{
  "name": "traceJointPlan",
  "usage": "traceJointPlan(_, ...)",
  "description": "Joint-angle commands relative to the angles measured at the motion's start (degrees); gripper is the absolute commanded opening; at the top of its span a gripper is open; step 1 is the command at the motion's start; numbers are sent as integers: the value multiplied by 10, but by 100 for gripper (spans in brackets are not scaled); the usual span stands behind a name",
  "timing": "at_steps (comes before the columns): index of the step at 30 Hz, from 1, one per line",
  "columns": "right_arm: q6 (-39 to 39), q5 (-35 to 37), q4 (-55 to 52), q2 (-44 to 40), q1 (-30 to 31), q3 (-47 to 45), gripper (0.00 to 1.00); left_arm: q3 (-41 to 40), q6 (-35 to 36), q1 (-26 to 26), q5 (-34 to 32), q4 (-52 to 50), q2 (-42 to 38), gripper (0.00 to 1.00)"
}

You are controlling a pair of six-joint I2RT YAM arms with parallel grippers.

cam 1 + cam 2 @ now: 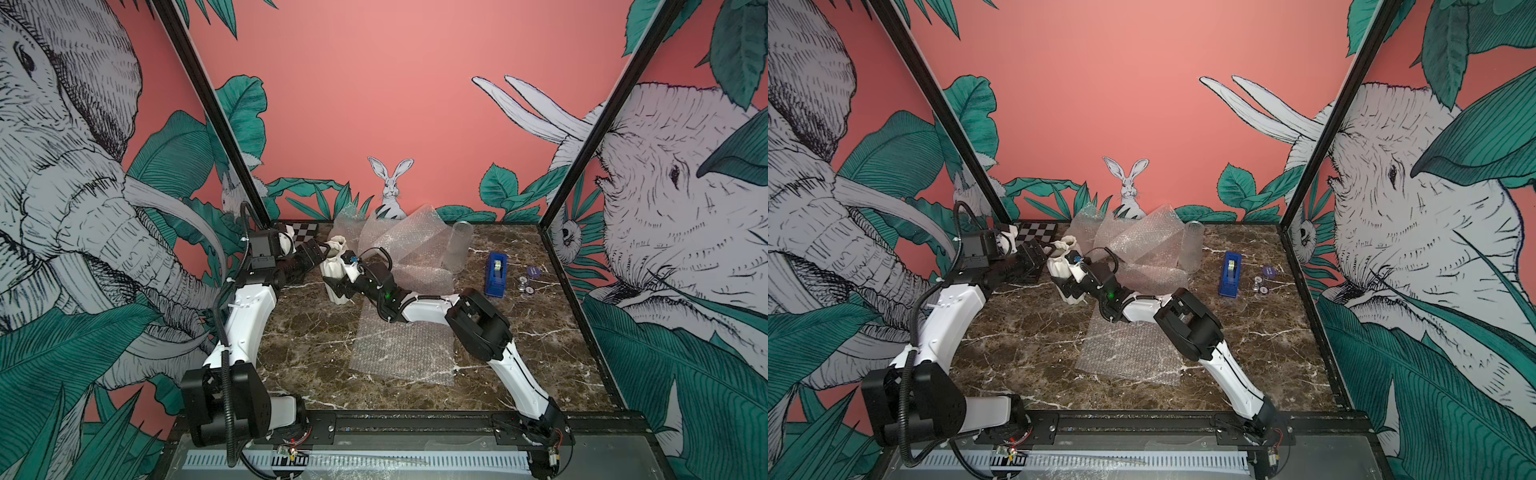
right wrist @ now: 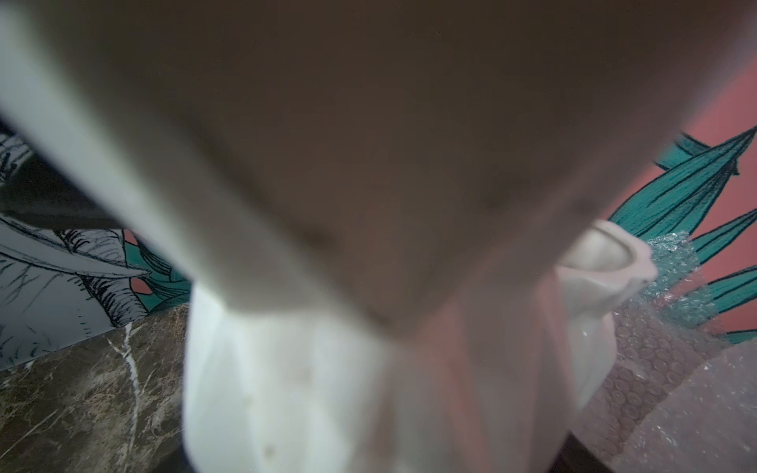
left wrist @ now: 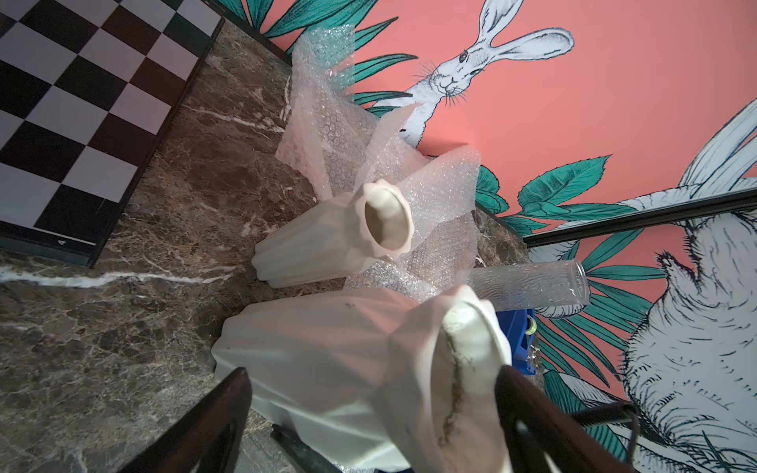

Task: Wrap vases in bubble wrap
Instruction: Pick up the vase from the center of the board.

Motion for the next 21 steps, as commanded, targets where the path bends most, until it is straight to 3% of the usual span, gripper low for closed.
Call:
traceJointPlan(1, 2, 10, 42, -17, 6, -14, 65, 9, -4, -1, -3, -4, -23, 94)
traceJointPlan(11, 22, -12, 28, -147, 7, -85, 52, -20, -14, 27, -74, -22, -139, 99)
traceJointPlan(15, 25, -42, -41, -224, 6, -101, 46, -44, 2, 27, -118, -29, -191, 99)
traceJointPlan(21, -24, -6, -210, -365, 6, -201, 41, -72, 31, 26, -88, -59, -196, 99)
